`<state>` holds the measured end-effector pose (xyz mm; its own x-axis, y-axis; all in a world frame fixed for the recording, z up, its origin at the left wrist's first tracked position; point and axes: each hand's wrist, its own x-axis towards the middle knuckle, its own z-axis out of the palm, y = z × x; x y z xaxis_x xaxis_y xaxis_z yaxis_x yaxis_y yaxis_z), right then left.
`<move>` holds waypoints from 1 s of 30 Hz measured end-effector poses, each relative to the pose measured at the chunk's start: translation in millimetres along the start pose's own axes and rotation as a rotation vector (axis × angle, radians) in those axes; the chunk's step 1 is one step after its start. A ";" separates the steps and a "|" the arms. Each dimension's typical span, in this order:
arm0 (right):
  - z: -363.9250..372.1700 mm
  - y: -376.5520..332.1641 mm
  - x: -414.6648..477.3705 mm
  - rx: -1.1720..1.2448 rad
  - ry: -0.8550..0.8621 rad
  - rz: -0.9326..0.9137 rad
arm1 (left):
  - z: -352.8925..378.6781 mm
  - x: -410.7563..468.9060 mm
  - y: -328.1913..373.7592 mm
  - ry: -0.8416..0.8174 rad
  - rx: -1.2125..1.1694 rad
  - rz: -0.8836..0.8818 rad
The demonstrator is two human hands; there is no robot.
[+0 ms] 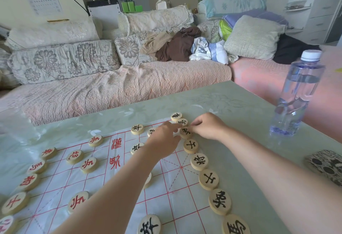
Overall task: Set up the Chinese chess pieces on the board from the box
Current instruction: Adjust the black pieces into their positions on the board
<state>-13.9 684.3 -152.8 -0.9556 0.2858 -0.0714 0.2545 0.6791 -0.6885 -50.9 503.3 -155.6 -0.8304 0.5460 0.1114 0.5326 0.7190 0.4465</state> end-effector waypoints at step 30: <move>5.6 4.5 -7.8 0.046 0.019 -0.122 | 10.1 -2.0 0.6 0.121 -0.073 -0.099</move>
<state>-6.1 681.4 -159.4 -0.9760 0.2160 0.0282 0.1292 0.6779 -0.7237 -47.3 507.0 -164.4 -0.8942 0.4152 0.1676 0.4376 0.7313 0.5232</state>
